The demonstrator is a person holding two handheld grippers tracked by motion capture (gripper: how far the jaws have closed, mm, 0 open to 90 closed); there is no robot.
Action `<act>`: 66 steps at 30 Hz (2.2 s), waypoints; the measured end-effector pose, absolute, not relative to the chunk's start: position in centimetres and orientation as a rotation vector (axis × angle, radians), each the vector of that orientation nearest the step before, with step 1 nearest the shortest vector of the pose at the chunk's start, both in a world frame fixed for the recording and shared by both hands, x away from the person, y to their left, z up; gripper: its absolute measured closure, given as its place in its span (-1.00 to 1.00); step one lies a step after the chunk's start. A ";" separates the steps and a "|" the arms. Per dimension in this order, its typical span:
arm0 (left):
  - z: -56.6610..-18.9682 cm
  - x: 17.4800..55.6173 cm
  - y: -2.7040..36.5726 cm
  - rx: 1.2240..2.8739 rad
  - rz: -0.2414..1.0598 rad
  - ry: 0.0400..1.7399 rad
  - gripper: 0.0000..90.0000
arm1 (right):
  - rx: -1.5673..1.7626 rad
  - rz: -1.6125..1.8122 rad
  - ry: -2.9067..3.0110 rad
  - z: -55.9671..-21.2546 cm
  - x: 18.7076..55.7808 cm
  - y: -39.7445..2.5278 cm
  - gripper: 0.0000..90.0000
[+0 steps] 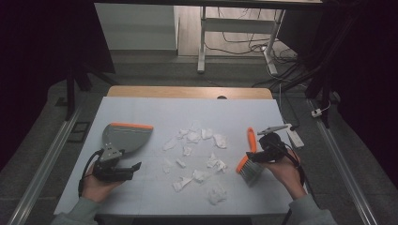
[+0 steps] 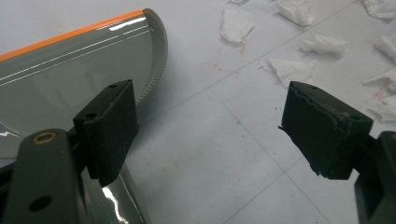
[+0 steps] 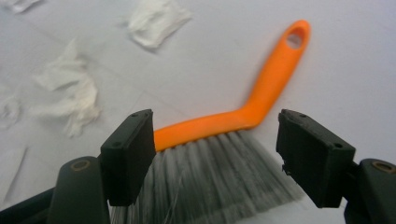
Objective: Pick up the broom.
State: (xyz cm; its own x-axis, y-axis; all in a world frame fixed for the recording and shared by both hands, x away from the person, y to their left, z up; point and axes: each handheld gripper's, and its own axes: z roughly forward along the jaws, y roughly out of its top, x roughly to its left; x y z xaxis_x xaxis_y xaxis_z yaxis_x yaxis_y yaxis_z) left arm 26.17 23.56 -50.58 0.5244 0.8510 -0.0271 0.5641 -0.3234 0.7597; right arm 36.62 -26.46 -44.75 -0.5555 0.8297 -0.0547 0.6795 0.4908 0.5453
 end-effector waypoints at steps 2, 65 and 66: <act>-50.6 26.2 23.6 2.024 0.494 1.146 -0.57 | 1.298 0.650 2.410 -44.3 37.4 -26.0 -0.38; -51.2 26.2 23.8 2.055 0.529 1.153 -0.55 | 1.739 0.305 2.443 -48.7 44.5 -25.8 0.56; -51.2 26.2 23.9 2.054 0.528 1.155 -0.55 | 1.733 0.348 2.466 -48.5 44.4 -26.3 0.56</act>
